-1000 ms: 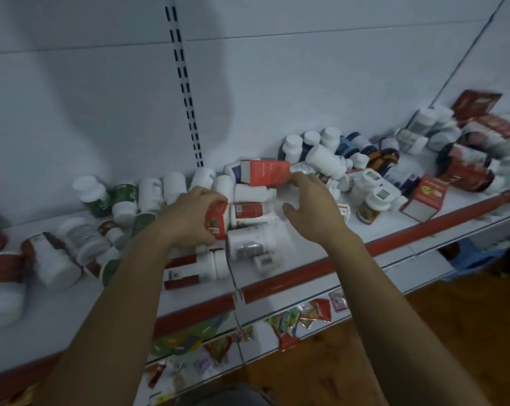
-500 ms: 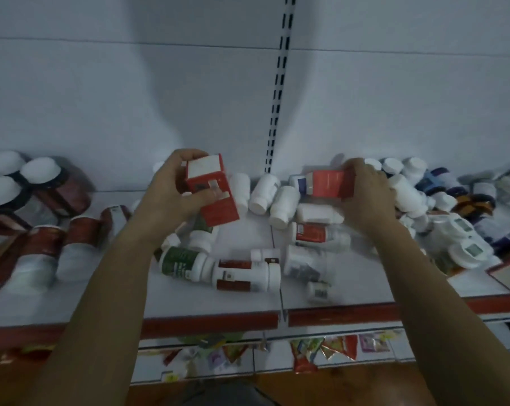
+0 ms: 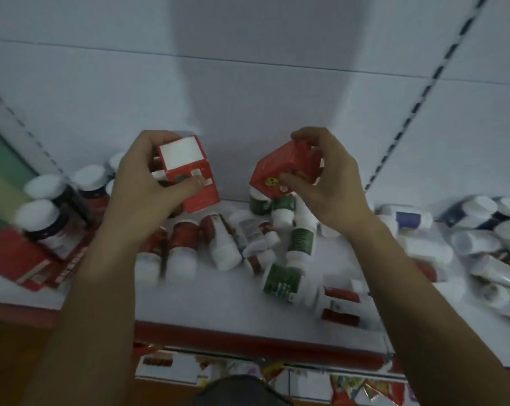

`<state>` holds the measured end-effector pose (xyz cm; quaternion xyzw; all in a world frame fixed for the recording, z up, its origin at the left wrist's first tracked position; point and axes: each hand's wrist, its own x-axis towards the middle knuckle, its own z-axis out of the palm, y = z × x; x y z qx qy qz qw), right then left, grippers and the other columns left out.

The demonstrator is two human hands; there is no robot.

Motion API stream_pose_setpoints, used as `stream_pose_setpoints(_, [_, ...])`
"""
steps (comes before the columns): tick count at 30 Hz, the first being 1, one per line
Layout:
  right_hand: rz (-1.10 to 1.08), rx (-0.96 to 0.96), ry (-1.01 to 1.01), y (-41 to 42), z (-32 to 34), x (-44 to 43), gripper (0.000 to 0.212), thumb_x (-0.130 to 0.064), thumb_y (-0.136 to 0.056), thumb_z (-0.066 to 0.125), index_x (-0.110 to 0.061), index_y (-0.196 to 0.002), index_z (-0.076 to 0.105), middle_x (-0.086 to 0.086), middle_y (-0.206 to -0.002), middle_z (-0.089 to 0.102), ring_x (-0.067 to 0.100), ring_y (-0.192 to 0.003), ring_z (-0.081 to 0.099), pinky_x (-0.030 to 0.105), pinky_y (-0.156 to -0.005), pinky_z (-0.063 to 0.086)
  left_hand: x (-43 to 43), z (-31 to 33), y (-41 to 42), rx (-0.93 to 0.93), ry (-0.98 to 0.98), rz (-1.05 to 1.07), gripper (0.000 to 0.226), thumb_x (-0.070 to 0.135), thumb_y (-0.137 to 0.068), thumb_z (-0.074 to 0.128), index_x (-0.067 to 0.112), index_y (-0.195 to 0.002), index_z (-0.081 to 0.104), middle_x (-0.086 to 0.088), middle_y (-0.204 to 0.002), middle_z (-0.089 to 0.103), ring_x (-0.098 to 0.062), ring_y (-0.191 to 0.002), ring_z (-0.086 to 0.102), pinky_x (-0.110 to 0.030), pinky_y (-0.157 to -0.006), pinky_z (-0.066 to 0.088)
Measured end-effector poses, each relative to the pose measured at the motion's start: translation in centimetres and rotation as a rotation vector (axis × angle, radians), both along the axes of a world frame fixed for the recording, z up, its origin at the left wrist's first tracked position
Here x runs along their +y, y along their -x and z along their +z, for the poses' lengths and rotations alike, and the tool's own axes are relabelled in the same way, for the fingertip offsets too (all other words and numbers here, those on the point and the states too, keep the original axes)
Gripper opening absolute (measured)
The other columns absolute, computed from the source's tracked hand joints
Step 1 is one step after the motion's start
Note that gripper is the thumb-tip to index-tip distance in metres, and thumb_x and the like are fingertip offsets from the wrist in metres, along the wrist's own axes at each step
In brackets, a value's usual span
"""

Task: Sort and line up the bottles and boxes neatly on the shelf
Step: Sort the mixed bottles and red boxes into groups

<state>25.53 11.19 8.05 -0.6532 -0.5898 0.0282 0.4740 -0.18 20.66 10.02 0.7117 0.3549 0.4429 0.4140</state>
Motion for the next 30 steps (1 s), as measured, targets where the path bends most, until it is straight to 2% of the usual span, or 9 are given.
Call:
stream_pose_setpoints(6, [0.113,-0.045,0.07,7.9,-3.1,8.8,0.057,-0.022,-0.068,0.09,-0.02,-0.114,0.056,-0.005,-0.109,0.058,0.014,-0.095,0.053,0.019,-0.08,0.036,1.3,-0.4,7.7,-0.046,0.045,0.108,0.052,0.0,-0.081,0.08,0.026,-0.119,0.057,0.004,-0.112,0.07,-0.014,-0.102,0.069,-0.028,-0.079,0.059])
stream_pose_setpoints(9, [0.132,-0.101,0.134,10.0,-5.1,11.5,0.054,-0.019,-0.065,0.091,-0.016,-0.111,0.065,0.002,-0.111,0.062,0.02,-0.099,0.055,0.017,-0.08,0.03,1.5,-1.0,9.6,-0.003,0.048,0.104,0.056,0.0,-0.081,0.08,0.029,-0.121,0.055,0.009,-0.11,0.07,-0.012,-0.102,0.069,-0.027,-0.079,0.059])
stream_pose_setpoints(13, [0.152,-0.119,0.156,11.6,-6.5,12.8,0.041,-0.006,-0.07,0.083,-0.011,-0.108,0.071,0.006,-0.112,0.064,0.02,-0.103,0.057,0.018,-0.086,0.04,1.7,-1.3,10.6,0.031,0.063,0.098,0.059,-0.001,-0.081,0.08,0.034,-0.122,0.056,0.014,-0.109,0.068,-0.009,-0.103,0.068,-0.02,-0.073,0.057])
stream_pose_setpoints(15, [0.137,-0.091,0.073,11.8,-6.8,12.8,0.041,-0.003,-0.071,0.08,-0.013,-0.11,0.072,-0.001,-0.111,0.064,0.013,-0.104,0.057,0.008,-0.091,0.041,2.0,-1.2,10.5,0.067,0.044,0.089,0.059,0.002,-0.082,0.081,0.036,-0.124,0.056,0.015,-0.112,0.066,-0.009,-0.105,0.066,-0.019,-0.074,0.057])
stream_pose_setpoints(16, [0.128,-0.064,0.047,11.7,-6.7,12.7,0.041,-0.004,-0.073,0.079,-0.014,-0.112,0.071,-0.006,-0.111,0.062,0.01,-0.105,0.056,0.009,-0.093,0.043,2.2,-1.0,10.4,0.085,0.031,0.081,0.059,0.004,-0.082,0.081,0.037,-0.124,0.056,0.016,-0.113,0.065,-0.009,-0.105,0.066,-0.02,-0.075,0.058])
stream_pose_setpoints(20, [0.033,-0.025,0.029,10.1,-5.7,10.8,0.04,-0.011,-0.08,0.074,-0.019,-0.118,0.067,-0.006,-0.119,0.06,0.013,-0.112,0.058,0.039,-0.094,0.054,3.2,-0.1,8.3,0.11,-0.017,0.022,0.059,0.008,-0.083,0.08,0.037,-0.127,0.054,0.019,-0.109,0.064,-0.01,-0.097,0.067,-0.028,-0.075,0.06])
stream_pose_setpoints(22, [-0.065,-0.036,-0.003,8.5,-5.3,8.9,0.039,-0.009,-0.08,0.071,-0.02,-0.117,0.066,-0.005,-0.119,0.061,0.016,-0.112,0.058,0.042,-0.092,0.054,3.9,0.3,6.0,0.144,-0.068,-0.055,0.059,0.01,-0.083,0.079,0.035,-0.13,0.053,0.014,-0.111,0.064,-0.005,-0.097,0.066,-0.025,-0.079,0.059])
stream_pose_setpoints(26, [-0.158,-0.066,-0.052,6.1,-4.3,5.0,0.038,-0.003,-0.083,0.069,-0.018,-0.117,0.064,-0.016,-0.113,0.055,0.014,-0.11,0.058,0.043,-0.09,0.054,6.4,-0.1,1.1,0.297,-0.234,-0.188,0.06,0.024,-0.08,0.077,0.035,-0.133,0.052,0.007,-0.121,0.058,-0.009,-0.108,0.059,-0.033,-0.094,0.054])
stream_pose_setpoints(30, [-0.256,-0.053,-0.038,3.3,-4.2,1.0,0.032,-0.002,-0.084,0.069,-0.017,-0.112,0.065,-0.015,-0.108,0.055,0.016,-0.106,0.058,0.045,-0.088,0.055,8.3,-2.5,-3.8,0.53,-0.373,-0.329,0.061,0.018,-0.082,0.079,0.027,-0.137,0.054,0.001,-0.129,0.053,-0.016,-0.119,0.052,-0.028,-0.102,0.041])
